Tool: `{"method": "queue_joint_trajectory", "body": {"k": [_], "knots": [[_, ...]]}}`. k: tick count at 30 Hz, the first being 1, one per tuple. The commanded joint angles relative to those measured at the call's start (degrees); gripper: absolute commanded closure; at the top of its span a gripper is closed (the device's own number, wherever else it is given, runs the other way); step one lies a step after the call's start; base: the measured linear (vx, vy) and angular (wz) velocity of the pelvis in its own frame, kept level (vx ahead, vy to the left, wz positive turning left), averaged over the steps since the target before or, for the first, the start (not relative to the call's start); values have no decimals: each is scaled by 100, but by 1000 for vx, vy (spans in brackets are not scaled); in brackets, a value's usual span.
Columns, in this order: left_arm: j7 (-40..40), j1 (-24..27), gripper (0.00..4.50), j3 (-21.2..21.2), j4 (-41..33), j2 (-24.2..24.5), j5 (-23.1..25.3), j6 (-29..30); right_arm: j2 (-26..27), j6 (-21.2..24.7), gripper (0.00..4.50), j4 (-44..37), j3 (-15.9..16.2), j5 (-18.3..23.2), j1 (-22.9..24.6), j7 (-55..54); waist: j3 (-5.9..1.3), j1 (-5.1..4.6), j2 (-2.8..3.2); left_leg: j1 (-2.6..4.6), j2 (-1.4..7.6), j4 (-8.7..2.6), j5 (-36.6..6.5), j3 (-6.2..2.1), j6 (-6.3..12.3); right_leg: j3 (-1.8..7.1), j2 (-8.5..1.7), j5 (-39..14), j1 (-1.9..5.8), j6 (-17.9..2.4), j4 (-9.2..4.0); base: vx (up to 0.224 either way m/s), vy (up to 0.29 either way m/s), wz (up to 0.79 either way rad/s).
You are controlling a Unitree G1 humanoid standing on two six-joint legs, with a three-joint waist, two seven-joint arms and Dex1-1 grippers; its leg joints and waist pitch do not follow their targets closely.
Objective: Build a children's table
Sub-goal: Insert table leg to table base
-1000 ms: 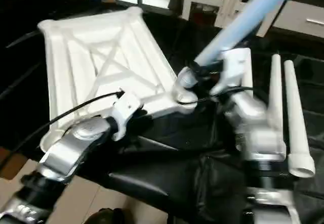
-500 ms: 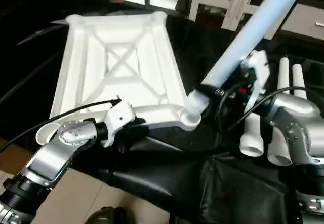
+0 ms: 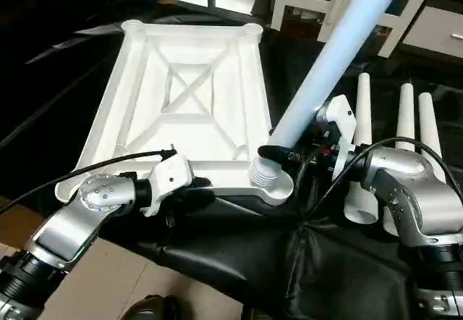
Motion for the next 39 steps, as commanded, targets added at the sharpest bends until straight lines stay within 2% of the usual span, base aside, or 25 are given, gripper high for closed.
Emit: {"method": "queue_joint_trajectory", "body": {"k": [1,4,5,7,13,18,27,29,31,35,39], "knots": [[-307,11,388,-276,73,97,108,-68,-118,84,267,129,16,-58,-3,45,-384,-6,-18,158,367,-378,-425,-172,690,194,-340,-466,302,-1702,-292,0,0,0],[-345,-2,388,-276,88,112,103,-91,-163,371,267,220,-130,187,-73,129,-384,-10,-24,156,363,-376,-412,-169,710,195,-337,-351,315,-1763,-285,0,0,0],[-356,-8,388,-278,98,113,102,-108,-316,650,267,332,-195,363,-106,329,-380,-10,-21,160,361,-376,-444,-168,717,194,-332,-368,313,-1790,-288,0,0,0],[-369,-5,388,-274,91,106,105,-111,-518,789,267,463,-209,427,-99,614,-373,15,-17,164,374,-380,-486,-171,709,196,-341,-401,323,-1816,-296,0,0,0],[-378,38,388,-247,34,60,76,-83,-712,1094,268,751,-414,651,-251,882,-370,20,-40,150,369,-368,-442,-168,728,196,-353,-412,331,-1855,-295,0,0,0],[-383,74,388,-231,5,40,74,-62,-830,1145,268,806,-354,660,-289,1013,-339,30,-44,149,378,-372,-445,-166,754,194,-346,-459,315,-1842,-305,0,0,0],[-415,40,388,-220,30,37,92,-65,-631,733,268,633,162,102,-171,882,-333,51,-6,162,392,-392,-563,-173,649,197,-357,-595,293,-1799,-323,0,0,0],[-422,30,388,-219,39,38,96,-70,-575,698,268,618,227,65,-177,867,-332,45,-18,155,385,-393,-562,-169,640,196,-354,-565,291,-1796,-322,0,0,0],[-428,18,388,-218,50,39,103,-77,-524,486,268,602,423,-170,-177,812,-319,44,-8,153,390,-405,-631,-175,624,199,-359,-640,293,-1792,-332,0,0,0],[-435,15,388,-214,45,39,109,-70,-490,-78,268,698,807,-728,-248,723,-278,-12,-7,156,392,-454,-1055,-191,442,199,-373,-1266,271,-1626,-405,0,0,0],[-457,24,388,-233,8,42,107,-37,-378,-221,268,757,990,-876,-414,734,-256,-65,3,148,394,-498,-1317,-217,288,203,-382,-1643,260,-1483,-447,0,0,0]]}}
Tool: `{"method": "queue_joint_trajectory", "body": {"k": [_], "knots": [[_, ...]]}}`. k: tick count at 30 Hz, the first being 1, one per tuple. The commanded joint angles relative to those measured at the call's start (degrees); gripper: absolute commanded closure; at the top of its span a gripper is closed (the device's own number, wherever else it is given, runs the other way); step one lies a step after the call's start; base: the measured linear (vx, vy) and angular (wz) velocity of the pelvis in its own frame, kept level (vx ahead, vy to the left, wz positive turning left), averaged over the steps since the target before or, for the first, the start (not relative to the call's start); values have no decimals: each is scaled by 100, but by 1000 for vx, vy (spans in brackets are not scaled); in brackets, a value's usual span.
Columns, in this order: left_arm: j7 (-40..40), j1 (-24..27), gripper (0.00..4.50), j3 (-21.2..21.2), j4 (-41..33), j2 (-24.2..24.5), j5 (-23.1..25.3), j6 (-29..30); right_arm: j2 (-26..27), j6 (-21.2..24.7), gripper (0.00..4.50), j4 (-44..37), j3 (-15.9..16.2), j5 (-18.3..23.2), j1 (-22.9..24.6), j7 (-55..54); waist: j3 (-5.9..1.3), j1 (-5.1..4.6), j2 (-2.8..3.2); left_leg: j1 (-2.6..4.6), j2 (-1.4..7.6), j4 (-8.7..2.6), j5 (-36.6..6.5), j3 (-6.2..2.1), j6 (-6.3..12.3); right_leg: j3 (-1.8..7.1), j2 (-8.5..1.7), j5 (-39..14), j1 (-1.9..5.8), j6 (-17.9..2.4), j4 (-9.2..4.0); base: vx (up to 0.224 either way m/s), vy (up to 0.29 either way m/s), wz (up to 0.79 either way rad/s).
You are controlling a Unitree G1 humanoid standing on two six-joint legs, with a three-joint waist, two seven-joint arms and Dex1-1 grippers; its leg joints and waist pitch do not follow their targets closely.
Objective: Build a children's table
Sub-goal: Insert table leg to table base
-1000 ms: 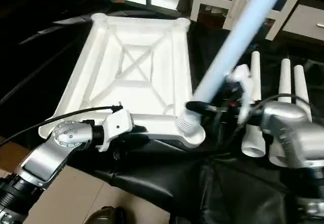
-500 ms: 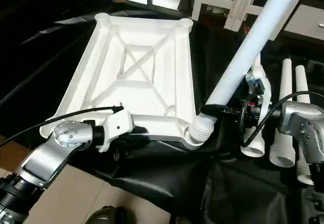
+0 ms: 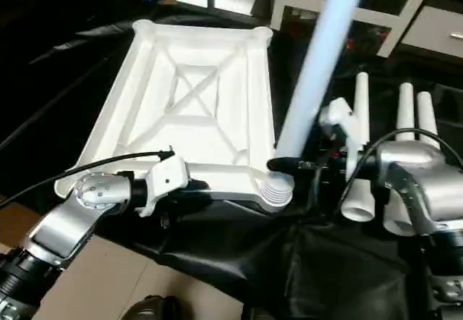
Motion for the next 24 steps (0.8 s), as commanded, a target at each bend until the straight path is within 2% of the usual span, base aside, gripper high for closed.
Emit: {"method": "queue_joint_trajectory", "body": {"k": [1,5,6,10,13,14,17,19,21,22,23,24], "knots": [[-197,52,388,-325,-90,-33,100,0,63,-60,268,224,406,-531,51,-190,-269,-4,-13,140,394,-498,-1338,-220,299,202,-380,-1703,243,-1438,-431,0,0,0],[-220,52,388,-346,-111,-42,110,14,147,-103,268,166,697,-671,14,11,-260,-23,-10,151,396,-512,-1463,-221,244,215,-381,-1858,216,-1366,-455,0,0,0],[-220,51,388,-346,-111,-43,110,15,152,-107,268,169,710,-674,14,18,-272,-25,-25,154,398,-507,-1407,-221,256,221,-384,-1780,225,-1373,-448,0,0,0],[-230,55,388,-331,-118,-43,114,23,225,-295,268,394,790,-786,6,2,-284,-16,-6,152,410,-503,-1229,-214,316,214,-373,-1372,229,-1492,-408,0,0,0],[-233,65,388,-329,-127,-45,118,31,376,-488,268,723,702,-854,-52,-159,-274,-18,-1,152,410,-514,-1334,-211,297,219,-381,-1447,223,-1524,-422,0,0,0],[-230,64,388,-331,-134,-51,122,44,497,-593,268,976,565,-854,-104,-325,-273,-16,3,157,412,-519,-1354,-210,290,219,-378,-1465,223,-1521,-428,0,0,0],[-217,66,388,-325,-142,-55,124,53,543,-618,268,1103,437,-814,-89,-419,-263,-24,-14,169,417,-534,-1487,-212,226,223,-380,-1618,206,-1475,-450,0,0,0],[-211,68,388,-317,-147,-58,128,56,544,-627,268,1131,384,-797,-66,-441,-251,-11,-2,168,419,-552,-1500,-215,200,222,-372,-1586,209,-1444,-445,0,0,0],[-195,78,388,-296,-154,-62,141,65,563,-710,268,1215,184,-724,14,-613,-254,-14,0,170,421,-560,-1501,-216,193,218,-374,-1576,214,-1429,-448,0,0,0],[-194,85,388,-290,-160,-62,147,66,588,-753,268,1253,86,-692,42,-699,-249,-4,16,206,427,-567,-1505,-204,182,222,-375,-1522,196,-1435,-469,0,0,0],[-194,85,388,-290,-160,-62,147,66,588,-753,268,1253,86,-692,42,-699,-242,-14,12,191,427,-577,-1515,-207,176,218,-371,-1512,207,-1440,-467,0,0,0],[-194,89,388,-280,-160,-60,150,62,635,-829,268,1282,-85,-627,77,-836,-241,-19,18,169,424,-593,-1553,-223,156,209,-380,-1577,234,-1434,-464,0,0,0]]}}
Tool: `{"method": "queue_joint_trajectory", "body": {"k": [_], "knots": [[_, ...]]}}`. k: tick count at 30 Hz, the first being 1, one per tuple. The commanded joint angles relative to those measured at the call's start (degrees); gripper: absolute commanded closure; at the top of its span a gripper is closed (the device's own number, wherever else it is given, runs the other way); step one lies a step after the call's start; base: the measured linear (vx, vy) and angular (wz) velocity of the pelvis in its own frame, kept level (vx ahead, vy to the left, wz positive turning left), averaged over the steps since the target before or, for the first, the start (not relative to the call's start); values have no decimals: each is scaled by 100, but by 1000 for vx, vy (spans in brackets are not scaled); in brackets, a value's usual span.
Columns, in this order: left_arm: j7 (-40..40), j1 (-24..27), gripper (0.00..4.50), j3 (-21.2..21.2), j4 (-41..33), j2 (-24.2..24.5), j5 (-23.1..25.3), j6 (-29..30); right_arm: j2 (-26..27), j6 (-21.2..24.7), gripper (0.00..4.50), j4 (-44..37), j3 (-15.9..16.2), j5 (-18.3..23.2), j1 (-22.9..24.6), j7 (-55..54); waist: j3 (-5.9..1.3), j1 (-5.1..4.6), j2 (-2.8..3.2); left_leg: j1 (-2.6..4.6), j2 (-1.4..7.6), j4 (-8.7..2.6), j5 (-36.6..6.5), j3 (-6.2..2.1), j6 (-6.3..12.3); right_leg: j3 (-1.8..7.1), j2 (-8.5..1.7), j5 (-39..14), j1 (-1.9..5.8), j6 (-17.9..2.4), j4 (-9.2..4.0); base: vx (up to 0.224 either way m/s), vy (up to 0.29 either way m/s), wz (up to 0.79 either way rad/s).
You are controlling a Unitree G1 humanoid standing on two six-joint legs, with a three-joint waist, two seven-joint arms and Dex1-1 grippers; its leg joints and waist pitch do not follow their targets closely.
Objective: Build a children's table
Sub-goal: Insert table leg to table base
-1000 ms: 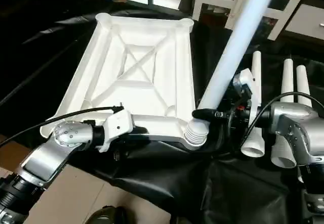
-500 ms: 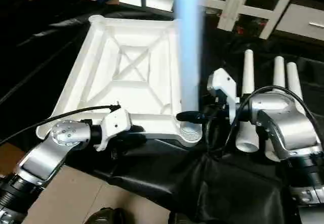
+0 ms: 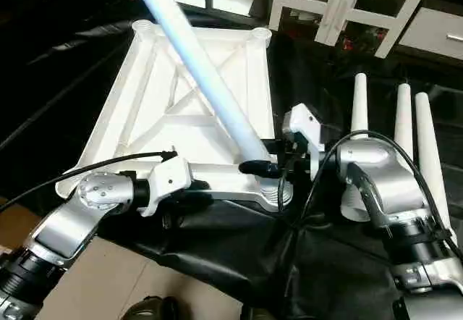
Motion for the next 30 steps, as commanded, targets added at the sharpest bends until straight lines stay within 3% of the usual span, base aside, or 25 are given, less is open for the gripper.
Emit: {"method": "queue_joint_trajectory", "body": {"k": [1,5,7,11,18,20,24,27,30], "knots": [[-232,120,388,-209,-108,64,30,-17,-94,-80,268,605,-445,-279,233,-731,-237,-11,24,157,430,-557,-1596,-220,143,215,-387,-1635,143,-1415,-391,0,0,0],[-230,110,388,-199,-93,54,42,-32,-3,-96,268,555,-689,-100,235,-837,-231,-21,11,148,420,-562,-1643,-226,136,222,-398,-1771,149,-1372,-405,0,0,0],[-219,96,388,-191,-73,44,49,-43,116,-13,268,369,-1045,205,256,-1011,-226,-19,14,153,420,-563,-1620,-217,148,233,-400,-1801,142,-1355,-421,0,0,0],[-179,82,388,-184,-33,36,68,-77,129,51,268,160,-1176,370,383,-994,-228,-32,1,134,416,-554,-1404,-211,228,227,-399,-1670,157,-1373,-402,0,0,0],[-91,60,391,-153,15,-28,83,-84,378,5,268,-80,-1569,709,897,-1309,-261,1,8,123,408,-489,-687,-160,585,216,-381,-728,182,-1604,-313,0,0,0],[-77,55,391,-149,25,-41,86,-83,485,-35,268,-164,-1647,750,1063,-1401,-247,8,-2,122,413,-505,-756,-164,588,205,-376,-841,179,-1596,-321,0,0,0],[-1,55,391,-112,40,-81,93,-86,697,-119,268,-401,-1797,923,1407,-1597,-221,20,13,145,423,-538,-1103,-159,421,222,-388,-1370,142,-1435,-386,0,0,0],[7,48,391,-105,50,-87,98,-86,746,-186,268,-467,-1832,946,1523,-1660,-226,25,17,141,416,-543,-1067,-167,388,214,-377,-1337,143,-1395,-375,0,0,0],[85,17,391,-63,102,-129,126,-99,960,-386,268,-528,-2061,998,1814,-1854,-218,35,10,137,416,-553,-1136,-161,362,220,-382,-1377,141,-1345,-388,0,0,0]]}}
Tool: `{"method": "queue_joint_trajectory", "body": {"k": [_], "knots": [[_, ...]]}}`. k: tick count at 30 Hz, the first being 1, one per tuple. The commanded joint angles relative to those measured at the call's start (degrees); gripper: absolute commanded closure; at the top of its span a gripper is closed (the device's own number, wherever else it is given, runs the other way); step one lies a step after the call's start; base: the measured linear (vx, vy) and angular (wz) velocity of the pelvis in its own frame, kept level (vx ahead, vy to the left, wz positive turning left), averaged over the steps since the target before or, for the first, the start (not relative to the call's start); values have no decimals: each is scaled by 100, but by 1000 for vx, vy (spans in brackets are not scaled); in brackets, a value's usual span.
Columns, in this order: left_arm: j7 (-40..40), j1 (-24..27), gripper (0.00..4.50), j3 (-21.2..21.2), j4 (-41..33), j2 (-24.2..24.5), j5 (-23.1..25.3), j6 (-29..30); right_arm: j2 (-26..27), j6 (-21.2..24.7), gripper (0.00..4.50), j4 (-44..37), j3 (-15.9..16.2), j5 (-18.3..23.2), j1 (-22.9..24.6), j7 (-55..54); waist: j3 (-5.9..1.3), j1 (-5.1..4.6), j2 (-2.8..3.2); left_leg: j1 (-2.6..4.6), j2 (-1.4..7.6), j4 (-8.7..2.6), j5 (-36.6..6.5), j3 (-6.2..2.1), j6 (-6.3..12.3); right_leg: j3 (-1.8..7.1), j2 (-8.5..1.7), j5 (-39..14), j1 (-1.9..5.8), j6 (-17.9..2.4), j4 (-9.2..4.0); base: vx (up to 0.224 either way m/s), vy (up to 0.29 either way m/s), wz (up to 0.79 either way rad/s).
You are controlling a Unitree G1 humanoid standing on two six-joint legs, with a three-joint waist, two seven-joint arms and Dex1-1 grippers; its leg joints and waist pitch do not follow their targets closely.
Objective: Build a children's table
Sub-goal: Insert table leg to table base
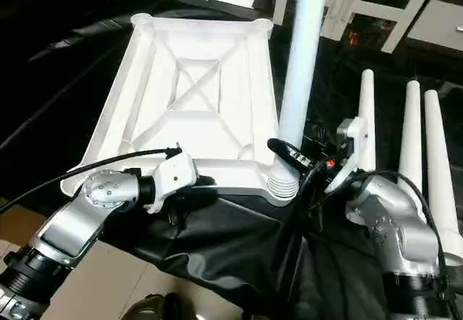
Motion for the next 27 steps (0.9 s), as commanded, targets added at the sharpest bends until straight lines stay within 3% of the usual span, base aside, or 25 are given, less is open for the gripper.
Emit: {"method": "queue_joint_trajectory", "body": {"k": [1,7,10,15,23,27], "knots": [[-52,79,391,-106,111,31,64,-39,-8,-80,268,252,-366,-140,248,-395,-262,-16,-18,148,416,-477,-1157,-203,364,222,-381,-1382,170,-1348,-392,0,0,0],[74,25,391,-50,213,-37,100,-70,307,-572,268,330,-635,-159,563,-759,-250,-23,-12,161,417,-505,-1443,-207,250,225,-386,-1776,131,-1220,-440,0,0,0],[105,10,391,-33,237,-58,112,-74,414,-631,268,379,-747,-116,631,-902,-252,-28,-14,137,414,-528,-1492,-230,207,218,-392,-1906,149,-1150,-442,0,0,0],[150,-16,391,13,282,-94,127,-91,581,-767,268,337,-708,-153,886,-985,-258,-26,-12,146,416,-526,-1457,-221,215,222,-384,-1833,132,-1106,-447,0,0,0],[321,-90,391,60,421,-198,148,-126,1093,-1840,268,357,-545,-709,1356,-1380,-243,-43,-10,161,424,-572,-1758,-236,98,227,-396,-2255,105,-974,-498,0,0,0],[364,-97,391,80,449,-232,165,-130,1272,-2242,268,516,-547,-842,1499,-1554,-263,-48,-2,161,435,-588,-1705,-244,68,225,-401,-2102,125,-955,-492,0,0,0]]}}
